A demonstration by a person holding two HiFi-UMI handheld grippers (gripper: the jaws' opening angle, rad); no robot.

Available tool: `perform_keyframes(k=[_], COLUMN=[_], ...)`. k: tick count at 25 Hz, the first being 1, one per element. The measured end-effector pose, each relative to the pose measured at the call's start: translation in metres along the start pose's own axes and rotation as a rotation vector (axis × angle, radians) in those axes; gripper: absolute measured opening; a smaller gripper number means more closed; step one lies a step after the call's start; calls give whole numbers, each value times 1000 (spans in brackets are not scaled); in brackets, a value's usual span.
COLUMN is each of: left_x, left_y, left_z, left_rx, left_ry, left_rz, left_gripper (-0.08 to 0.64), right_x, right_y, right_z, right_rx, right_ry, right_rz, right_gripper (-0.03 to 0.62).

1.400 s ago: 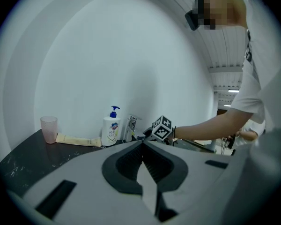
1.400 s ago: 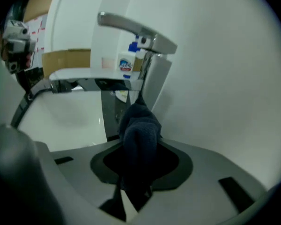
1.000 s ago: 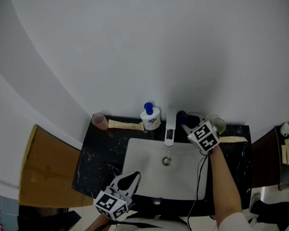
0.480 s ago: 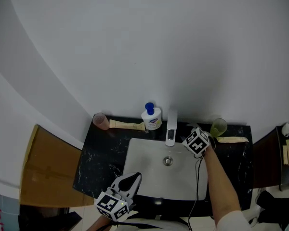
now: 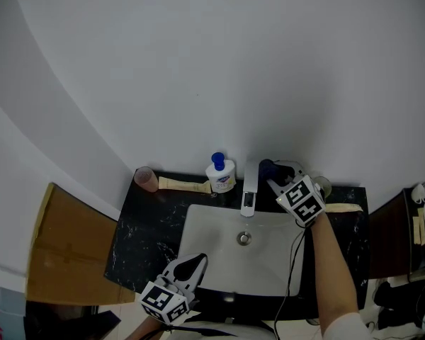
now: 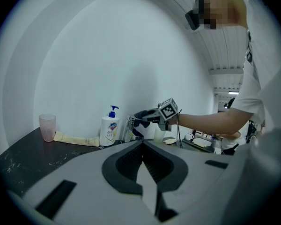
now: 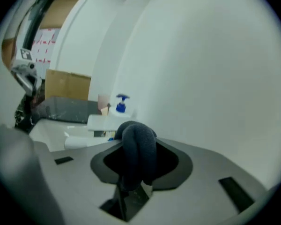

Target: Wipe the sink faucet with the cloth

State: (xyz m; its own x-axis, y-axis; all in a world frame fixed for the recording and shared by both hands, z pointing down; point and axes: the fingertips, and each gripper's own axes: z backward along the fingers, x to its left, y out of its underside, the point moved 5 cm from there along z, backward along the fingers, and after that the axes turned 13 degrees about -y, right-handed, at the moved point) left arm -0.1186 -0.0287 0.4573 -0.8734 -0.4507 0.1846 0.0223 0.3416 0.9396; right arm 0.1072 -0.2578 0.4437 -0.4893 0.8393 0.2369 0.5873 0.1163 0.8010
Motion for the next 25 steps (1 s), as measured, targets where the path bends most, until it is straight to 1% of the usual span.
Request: perform_keyframes(k=[1,2,3,5,7,9,12,14,15,16,18,21,23,25], left_x=[-1,-2,-3,-5,-5,-2,2,2,1,1,1,3,1,-1], left_y=[-1,-1,-2,-2,-1,0,2,1,-2,-6,-8,-2,-1,-4], left_z=[-1,-2,-3,-3,-3,-1,1,0,0,0,-1,-4,-6,-9], left_rx=[0,0,0,-1,-2,0,3,4,6,10,10,-2,-7,-9], left_ry=[4,6,8,10,8,1,-9,-12,-17,-23,-22,-1,9,14], left_rz=[0,-2,-3,-6,-6,-8,-9,-9,-8,-7,-5,-1,1,3], left_gripper=[2,2,2,2,2,2,2,2,2,2,2,2,2,2], right_x=[-4,-6,-6,-1,12,28,48,51,49,46,35,16,6,0], right_y=[-8,-10,-8,11,39,65,90,96,95,89,68,26,2,-13], right_z=[6,8,6,-6,-24,-44,-67,-72,-70,-66,-50,-17,2,12], right_rx=[-35,-44,-36,8,83,176,326,379,373,345,254,105,10,-52], right_ry=[7,12,13,1,-37,-86,-143,-151,-144,-131,-93,-28,6,27], right_rz=[-13,-18,-20,-42,-69,-75,-39,-10,-8,-12,-16,15,20,12], right_gripper=[129,129,129,129,129,129,129,129,129,129,129,129,129,129])
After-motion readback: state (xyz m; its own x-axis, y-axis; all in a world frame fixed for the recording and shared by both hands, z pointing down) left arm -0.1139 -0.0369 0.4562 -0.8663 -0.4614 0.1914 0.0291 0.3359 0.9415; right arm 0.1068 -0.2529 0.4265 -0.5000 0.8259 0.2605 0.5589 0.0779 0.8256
